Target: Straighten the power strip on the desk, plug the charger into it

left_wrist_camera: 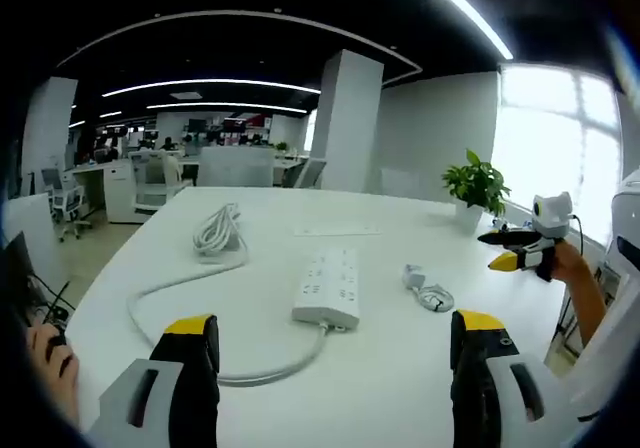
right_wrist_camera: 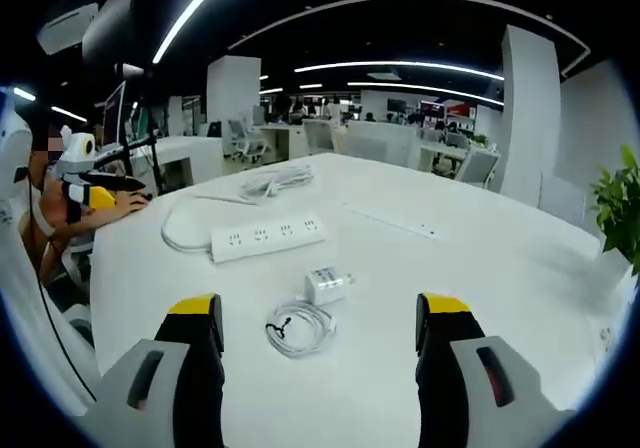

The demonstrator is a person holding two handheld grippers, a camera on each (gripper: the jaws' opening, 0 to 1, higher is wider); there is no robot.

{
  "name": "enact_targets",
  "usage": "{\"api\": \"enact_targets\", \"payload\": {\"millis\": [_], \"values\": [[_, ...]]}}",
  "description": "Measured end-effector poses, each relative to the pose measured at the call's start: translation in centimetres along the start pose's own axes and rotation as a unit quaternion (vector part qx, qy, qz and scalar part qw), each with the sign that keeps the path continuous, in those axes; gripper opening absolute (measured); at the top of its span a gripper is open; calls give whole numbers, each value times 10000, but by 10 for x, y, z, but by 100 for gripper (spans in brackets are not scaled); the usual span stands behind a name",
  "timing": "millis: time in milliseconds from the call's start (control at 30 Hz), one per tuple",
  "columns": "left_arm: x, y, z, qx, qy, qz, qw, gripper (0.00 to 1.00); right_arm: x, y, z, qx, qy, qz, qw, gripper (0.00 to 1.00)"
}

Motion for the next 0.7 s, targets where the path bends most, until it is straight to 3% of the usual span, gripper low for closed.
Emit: {"api": "enact_targets", "payload": {"millis": [700], "values": [[0, -2, 3, 98, -70, 60, 9999, 96, -1, -2, -3, -3, 42, -81, 10000, 78]]}}
Point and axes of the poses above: the point that each gripper's makers call its tool centre point, and the gripper's own axes: y roughly forward along the fingers, x roughly to its right, z roughly out of its top, the point moved 9 cm from there along -y, roughly backward along the fingers, and after that the axes turned 14 degrees about x, right-handed, at the moved point
